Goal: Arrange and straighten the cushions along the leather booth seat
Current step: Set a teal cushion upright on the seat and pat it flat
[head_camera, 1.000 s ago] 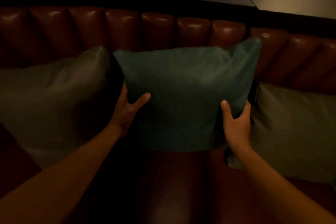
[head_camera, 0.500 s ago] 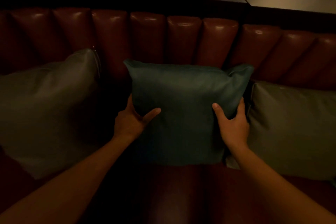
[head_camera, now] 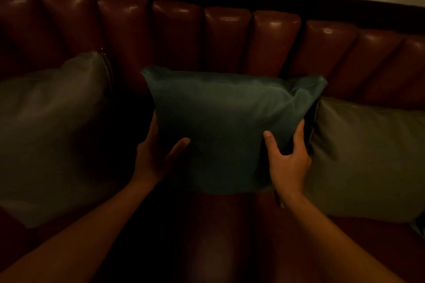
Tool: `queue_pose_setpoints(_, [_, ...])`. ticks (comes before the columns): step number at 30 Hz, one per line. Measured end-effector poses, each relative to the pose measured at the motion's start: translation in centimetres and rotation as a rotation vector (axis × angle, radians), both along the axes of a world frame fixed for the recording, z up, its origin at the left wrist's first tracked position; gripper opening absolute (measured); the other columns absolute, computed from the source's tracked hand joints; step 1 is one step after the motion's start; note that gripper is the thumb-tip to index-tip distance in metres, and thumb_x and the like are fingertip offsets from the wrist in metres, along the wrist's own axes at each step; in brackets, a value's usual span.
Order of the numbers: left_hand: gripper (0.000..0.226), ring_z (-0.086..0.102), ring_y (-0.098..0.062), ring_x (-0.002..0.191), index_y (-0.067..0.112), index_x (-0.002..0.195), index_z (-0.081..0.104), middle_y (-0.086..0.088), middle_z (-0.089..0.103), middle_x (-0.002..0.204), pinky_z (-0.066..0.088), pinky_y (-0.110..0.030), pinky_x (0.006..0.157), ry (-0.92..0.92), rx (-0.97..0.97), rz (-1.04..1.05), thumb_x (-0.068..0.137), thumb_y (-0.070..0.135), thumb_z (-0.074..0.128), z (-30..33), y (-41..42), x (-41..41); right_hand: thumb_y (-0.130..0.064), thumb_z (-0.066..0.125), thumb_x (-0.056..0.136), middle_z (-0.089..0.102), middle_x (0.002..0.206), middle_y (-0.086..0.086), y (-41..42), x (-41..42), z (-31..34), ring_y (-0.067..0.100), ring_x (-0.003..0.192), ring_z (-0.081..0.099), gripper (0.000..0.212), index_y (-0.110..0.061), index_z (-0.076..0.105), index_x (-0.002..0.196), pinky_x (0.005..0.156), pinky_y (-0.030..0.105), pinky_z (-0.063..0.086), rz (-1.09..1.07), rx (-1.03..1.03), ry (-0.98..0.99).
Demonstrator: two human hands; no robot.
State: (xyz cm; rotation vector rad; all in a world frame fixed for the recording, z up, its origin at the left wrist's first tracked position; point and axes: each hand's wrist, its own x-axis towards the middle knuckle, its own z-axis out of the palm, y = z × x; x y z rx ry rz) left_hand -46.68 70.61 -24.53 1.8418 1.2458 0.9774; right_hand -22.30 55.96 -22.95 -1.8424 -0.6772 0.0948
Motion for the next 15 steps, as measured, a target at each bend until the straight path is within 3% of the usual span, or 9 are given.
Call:
queue_pose_setpoints(3, [0.109,0.041,0.001,0.133,0.033,0.161,0.009,0.038,0.033,0.144,0.038,-0.027,0.111,-0.032,-0.039,-0.050,0.078,0.052,0.077,-0.1,0.1,0.6,-0.059,0.069,0.089,0.037,0.164,-0.007,0.7,0.3,0.0,0.013,0.146,0.040,0.094,-0.041,0.014,0.163,0.120,0.042,0.037,0.032,-0.072,-0.018])
queue_pose_setpoints(4, [0.110,0.035,-0.001,0.141,0.027,0.162,0.007,0.032,0.030,0.152,0.035,-0.031,0.117,-0.079,-0.013,-0.072,0.081,0.047,0.078,-0.1,0.2,0.8,-0.055,0.069,0.090,0.031,0.167,-0.004,0.9,0.3,0.3,0.015,0.151,0.033,0.096,-0.036,0.012,0.164,0.123,0.044,0.032,0.026,-0.083,-0.039])
queue_pose_setpoints(6, [0.109,0.016,-0.013,0.155,0.012,0.161,0.007,0.000,0.016,0.168,0.023,-0.038,0.125,-0.084,0.186,-0.062,0.083,0.038,0.079,0.5,0.2,1.2,-0.049,0.072,0.092,0.019,0.171,0.006,0.9,0.1,1.2,0.022,0.156,0.021,0.095,-0.027,0.015,0.165,0.126,0.047,0.024,-0.008,-0.075,-0.212])
queue_pose_setpoints(8, [0.105,0.003,-0.029,0.157,0.007,0.160,0.014,-0.023,0.003,0.167,0.015,-0.042,0.127,0.059,0.461,-0.029,0.079,0.034,0.076,2.7,-0.2,1.9,-0.047,0.073,0.090,0.017,0.169,0.017,0.9,-0.4,2.6,0.034,0.155,0.021,0.088,-0.025,0.026,0.161,0.124,0.051,0.025,0.005,-0.041,-0.527])
queue_pose_setpoints(10, [0.095,0.004,-0.044,0.154,0.018,0.158,0.025,-0.027,0.004,0.165,0.014,-0.057,0.124,0.238,0.682,-0.070,0.078,0.038,0.073,5.7,-1.0,3.4,-0.057,0.067,0.090,0.016,0.169,0.019,1.8,-0.9,3.7,0.041,0.155,0.017,0.080,-0.029,0.036,0.158,0.121,0.060,0.023,0.084,-0.103,-0.708])
queue_pose_setpoints(12, [0.086,0.005,-0.047,0.153,0.033,0.155,0.034,-0.016,0.008,0.167,0.009,-0.068,0.119,0.461,0.780,-0.132,0.079,0.058,0.065,7.4,-1.4,5.2,-0.074,0.054,0.088,0.006,0.173,0.007,3.1,-1.7,4.4,0.040,0.158,-0.001,0.081,-0.042,0.033,0.159,0.116,0.073,0.016,0.170,-0.307,-0.637])
queue_pose_setpoints(15, [0.095,0.007,-0.044,0.154,0.046,0.155,0.028,-0.004,0.018,0.168,0.007,-0.078,0.112,0.764,0.686,-0.206,0.071,0.086,0.051,7.7,0.1,7.0,-0.081,0.046,0.086,-0.009,0.173,-0.009,4.4,-1.1,5.0,0.033,0.156,-0.021,0.085,-0.052,0.015,0.160,0.112,0.082,0.010,0.278,-0.531,-0.513])
